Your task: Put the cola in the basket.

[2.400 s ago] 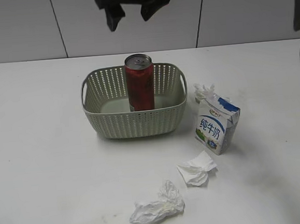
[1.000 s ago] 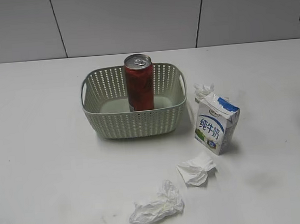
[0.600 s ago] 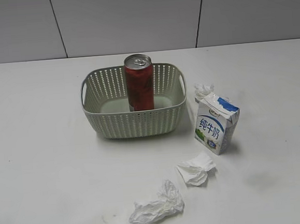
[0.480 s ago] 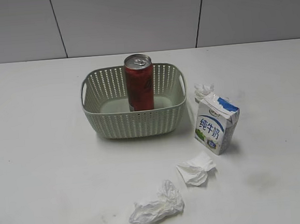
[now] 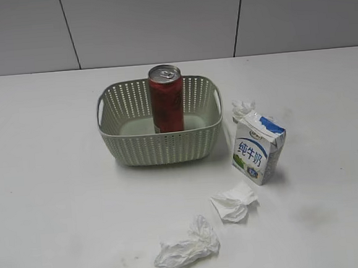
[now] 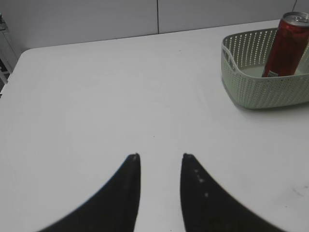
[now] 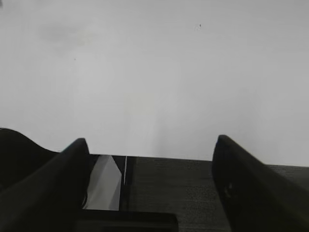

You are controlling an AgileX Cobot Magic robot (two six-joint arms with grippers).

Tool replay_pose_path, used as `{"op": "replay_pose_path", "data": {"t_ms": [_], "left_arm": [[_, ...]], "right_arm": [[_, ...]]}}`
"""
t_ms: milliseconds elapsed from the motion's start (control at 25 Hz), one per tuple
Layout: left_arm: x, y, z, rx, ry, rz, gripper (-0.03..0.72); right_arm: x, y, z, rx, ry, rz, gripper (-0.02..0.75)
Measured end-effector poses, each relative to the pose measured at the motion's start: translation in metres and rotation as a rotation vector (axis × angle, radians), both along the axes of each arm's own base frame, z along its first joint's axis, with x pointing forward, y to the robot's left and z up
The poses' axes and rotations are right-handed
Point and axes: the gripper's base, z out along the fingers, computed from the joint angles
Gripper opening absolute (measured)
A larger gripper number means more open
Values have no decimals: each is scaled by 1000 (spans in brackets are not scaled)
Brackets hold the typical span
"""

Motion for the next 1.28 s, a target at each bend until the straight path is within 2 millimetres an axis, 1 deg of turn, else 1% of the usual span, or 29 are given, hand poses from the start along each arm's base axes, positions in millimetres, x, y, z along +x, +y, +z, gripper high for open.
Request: {"op": "replay_pose_path", "data": {"t_ms": [160,360,640,1080,1160,1280], "left_arm": [[0,0,0,-1,0,0,229],[0,0,0,0,0,0,229],[0,0,0,0,0,0,229],[0,0,0,0,0,0,230],[0,0,0,0,0,0,230],[0,0,0,0,0,0,230]], "right_arm": [[-25,-2,-11,5,-58,0,592],[-49,-3,2,18,-236,-1,592],[-78,-5,12,31,-437,1,592],[-116,-8,17,47,-676,1,590],[-120,-8,17,49,-707,1,591],[-122,-8,16,50,-717,1,591]]}}
